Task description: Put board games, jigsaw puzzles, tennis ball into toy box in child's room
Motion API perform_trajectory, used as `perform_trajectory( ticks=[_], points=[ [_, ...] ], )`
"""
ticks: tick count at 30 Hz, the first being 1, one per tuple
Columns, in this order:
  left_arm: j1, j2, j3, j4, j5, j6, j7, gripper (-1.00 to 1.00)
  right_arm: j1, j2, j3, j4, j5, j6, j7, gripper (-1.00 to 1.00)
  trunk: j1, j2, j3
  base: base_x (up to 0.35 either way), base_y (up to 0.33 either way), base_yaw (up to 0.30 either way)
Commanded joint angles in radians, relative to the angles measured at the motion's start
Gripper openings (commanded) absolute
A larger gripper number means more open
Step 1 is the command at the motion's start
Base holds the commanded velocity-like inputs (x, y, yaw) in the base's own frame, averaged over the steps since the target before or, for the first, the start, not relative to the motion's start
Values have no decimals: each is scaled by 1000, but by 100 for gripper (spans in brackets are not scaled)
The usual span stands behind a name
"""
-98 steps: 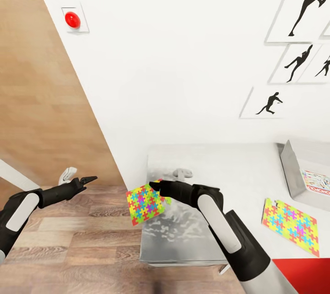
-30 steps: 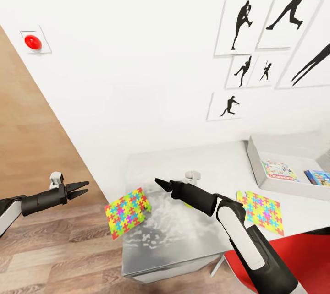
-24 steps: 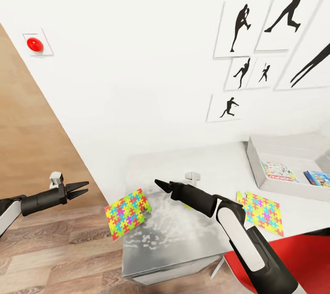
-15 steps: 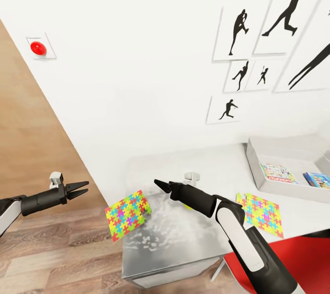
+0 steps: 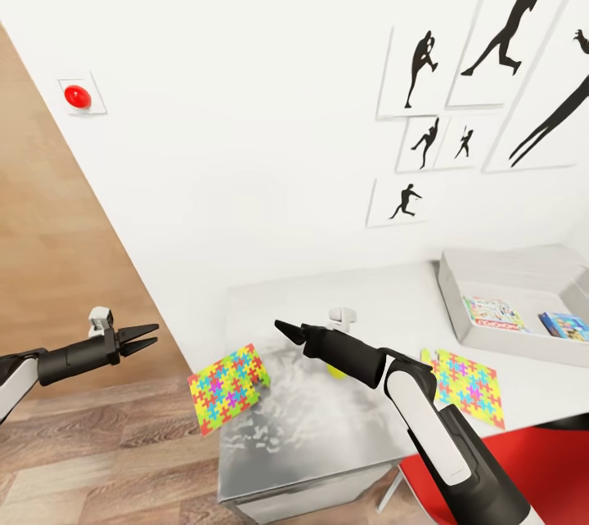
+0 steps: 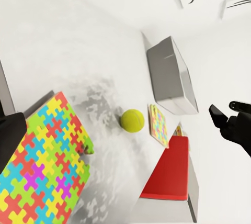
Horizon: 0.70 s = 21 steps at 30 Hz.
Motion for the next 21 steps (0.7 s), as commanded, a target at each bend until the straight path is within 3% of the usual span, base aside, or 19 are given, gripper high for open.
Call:
perform_trajectory(
  ticks=[1, 21],
  points=[
    [-1, 1, -5, 1, 8, 7, 0, 100, -1, 0, 0, 0, 1, 3, 2, 100, 1, -2, 0, 0, 0, 0],
    [-1, 0, -4, 1, 8, 5, 0, 100, -1, 1, 1, 0, 1, 3, 2, 100, 1, -2, 33, 0, 0, 0]
  ],
)
